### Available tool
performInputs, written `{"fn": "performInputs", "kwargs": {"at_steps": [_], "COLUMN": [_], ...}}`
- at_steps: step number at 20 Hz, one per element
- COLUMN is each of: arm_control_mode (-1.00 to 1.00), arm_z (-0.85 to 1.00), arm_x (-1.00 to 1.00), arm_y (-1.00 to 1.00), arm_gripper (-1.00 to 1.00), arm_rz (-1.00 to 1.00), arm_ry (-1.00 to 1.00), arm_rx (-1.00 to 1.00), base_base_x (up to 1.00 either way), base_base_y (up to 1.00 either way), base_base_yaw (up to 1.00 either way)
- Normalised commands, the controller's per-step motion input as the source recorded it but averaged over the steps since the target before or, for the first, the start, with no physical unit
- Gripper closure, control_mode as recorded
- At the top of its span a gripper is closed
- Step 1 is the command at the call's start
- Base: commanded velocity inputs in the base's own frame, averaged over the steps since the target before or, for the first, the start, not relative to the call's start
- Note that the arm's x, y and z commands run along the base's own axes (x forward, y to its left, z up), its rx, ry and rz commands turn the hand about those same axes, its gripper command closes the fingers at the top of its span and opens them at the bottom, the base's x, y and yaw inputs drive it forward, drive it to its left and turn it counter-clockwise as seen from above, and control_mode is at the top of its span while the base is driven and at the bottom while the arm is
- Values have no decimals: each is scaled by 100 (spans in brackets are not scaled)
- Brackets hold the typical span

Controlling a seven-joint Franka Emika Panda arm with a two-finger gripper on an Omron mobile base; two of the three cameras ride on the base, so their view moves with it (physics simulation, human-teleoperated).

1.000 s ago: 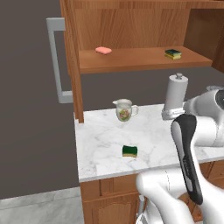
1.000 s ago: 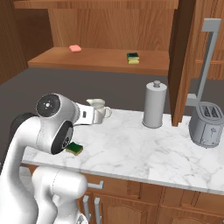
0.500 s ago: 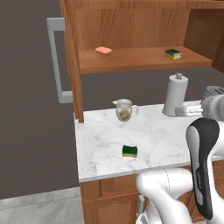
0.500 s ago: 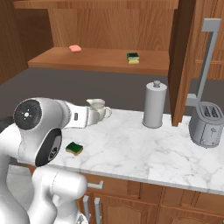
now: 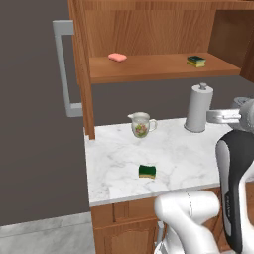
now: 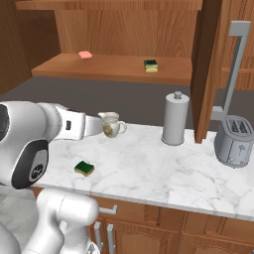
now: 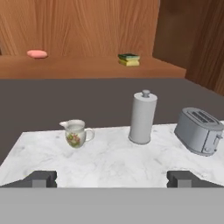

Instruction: Pick the sponge and sponge from the cabinet and place them on the counter.

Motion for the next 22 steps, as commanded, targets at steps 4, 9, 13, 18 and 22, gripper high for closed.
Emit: {"fn": "performInputs", "kwargs": {"at_steps": [4,9,13,18,22], "arm_control_mode": [-100,-100,-100,-100,-100], "arm_z": [38,22,23,25,10], "arm_x": [-4,0,2,2,6], "arm_y": [0,0,0,-4,-13], "arm_gripper": [-100,-100,-100,-100,-100], "arm_rz": [-2,0,0,0,0], "arm_ry": [0,0,0,0,-3], "arm_rx": [-1,0,0,0,-2], "base_base_x": [0,0,0,0,0], "base_base_y": [0,0,0,0,0], "base_base_yaw": [0,0,0,0,0]}}
